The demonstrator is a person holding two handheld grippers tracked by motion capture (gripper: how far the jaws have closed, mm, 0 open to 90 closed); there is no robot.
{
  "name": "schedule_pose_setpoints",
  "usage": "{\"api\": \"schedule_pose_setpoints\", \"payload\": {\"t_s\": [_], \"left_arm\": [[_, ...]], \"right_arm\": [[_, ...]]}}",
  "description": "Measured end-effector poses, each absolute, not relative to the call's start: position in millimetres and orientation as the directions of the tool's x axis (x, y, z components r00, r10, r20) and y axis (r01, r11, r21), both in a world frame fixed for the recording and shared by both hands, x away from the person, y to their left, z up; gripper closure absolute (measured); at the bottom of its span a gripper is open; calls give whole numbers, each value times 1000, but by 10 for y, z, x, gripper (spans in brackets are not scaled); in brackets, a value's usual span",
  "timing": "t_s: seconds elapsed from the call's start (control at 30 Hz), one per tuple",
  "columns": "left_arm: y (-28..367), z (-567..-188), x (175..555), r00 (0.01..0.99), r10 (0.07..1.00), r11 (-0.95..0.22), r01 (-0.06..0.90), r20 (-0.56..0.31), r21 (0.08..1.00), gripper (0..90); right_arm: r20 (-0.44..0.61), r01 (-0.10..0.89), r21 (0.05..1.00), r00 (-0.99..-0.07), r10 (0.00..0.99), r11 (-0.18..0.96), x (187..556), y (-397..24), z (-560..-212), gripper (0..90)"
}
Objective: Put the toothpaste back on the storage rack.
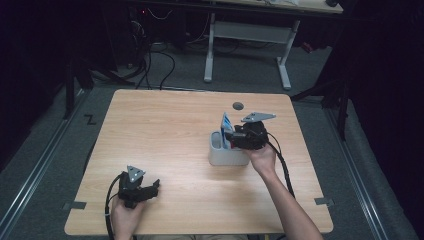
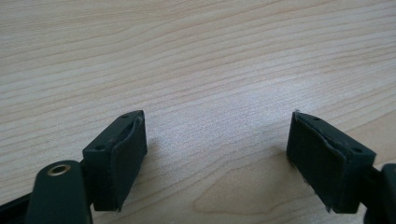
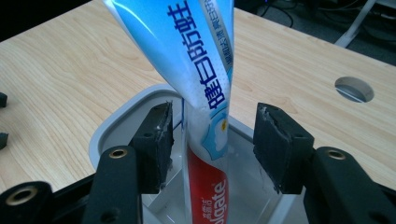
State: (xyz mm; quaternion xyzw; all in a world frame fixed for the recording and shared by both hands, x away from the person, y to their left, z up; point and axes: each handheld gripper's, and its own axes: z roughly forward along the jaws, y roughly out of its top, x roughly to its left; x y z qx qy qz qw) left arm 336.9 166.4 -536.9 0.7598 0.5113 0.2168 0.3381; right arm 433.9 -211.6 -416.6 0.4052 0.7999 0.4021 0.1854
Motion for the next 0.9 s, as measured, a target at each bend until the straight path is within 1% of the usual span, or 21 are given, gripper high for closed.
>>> {"api": "schedule_pose_setpoints", "payload": {"t_s": [0.4,0.63,0.9], "left_arm": [[1665,-5368,3370,384,923,-250,630,-15,735,207],[1664,-5368,3370,384,923,-250,630,-15,735,207],[1664,-5368,3370,384,923,-250,630,-14,735,207]], "right_arm": [[25,473,821,-589,808,319,4204,-2275,-4064,454],[63,473,840,-573,817,267,4111,-2439,-4022,451],[71,468,850,-554,829,240,4046,-2561,-3997,451]]}}
